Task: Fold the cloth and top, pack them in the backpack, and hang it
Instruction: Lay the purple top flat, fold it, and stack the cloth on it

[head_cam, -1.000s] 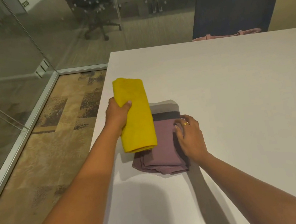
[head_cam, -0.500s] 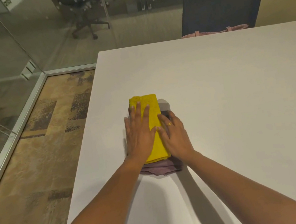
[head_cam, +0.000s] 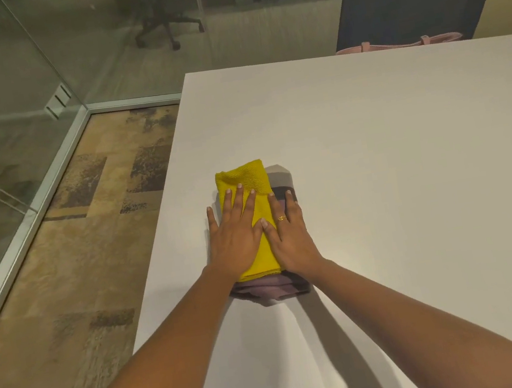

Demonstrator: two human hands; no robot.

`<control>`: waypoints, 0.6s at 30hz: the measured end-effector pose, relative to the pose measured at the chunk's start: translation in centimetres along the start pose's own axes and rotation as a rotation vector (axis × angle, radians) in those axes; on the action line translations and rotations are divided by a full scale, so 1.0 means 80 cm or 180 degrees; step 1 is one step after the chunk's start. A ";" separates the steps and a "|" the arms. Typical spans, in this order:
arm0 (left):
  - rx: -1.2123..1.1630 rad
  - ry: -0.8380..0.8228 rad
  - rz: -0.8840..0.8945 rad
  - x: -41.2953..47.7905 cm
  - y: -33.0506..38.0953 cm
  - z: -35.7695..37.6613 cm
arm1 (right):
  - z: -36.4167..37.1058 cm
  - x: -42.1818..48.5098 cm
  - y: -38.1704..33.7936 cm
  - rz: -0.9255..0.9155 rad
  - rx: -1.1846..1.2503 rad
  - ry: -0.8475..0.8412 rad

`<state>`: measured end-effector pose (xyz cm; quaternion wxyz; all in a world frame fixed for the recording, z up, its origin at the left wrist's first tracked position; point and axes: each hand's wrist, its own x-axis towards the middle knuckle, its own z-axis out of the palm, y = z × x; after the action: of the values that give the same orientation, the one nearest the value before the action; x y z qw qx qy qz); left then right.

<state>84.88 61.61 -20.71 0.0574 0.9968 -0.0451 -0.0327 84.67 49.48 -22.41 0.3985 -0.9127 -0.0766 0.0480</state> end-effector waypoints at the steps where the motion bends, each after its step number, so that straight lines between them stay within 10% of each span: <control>1: 0.0009 0.0009 0.0003 0.000 -0.010 -0.002 | 0.006 0.002 -0.006 -0.0018 0.0015 -0.0053; 18: -0.0766 0.0115 -0.0528 -0.016 -0.115 -0.023 | 0.072 0.028 -0.083 -0.0264 0.0142 -0.1298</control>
<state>84.52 71.04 -19.87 0.1744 0.9834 0.0428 -0.0246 85.32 58.48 -21.45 0.3965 -0.8711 -0.1921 0.2169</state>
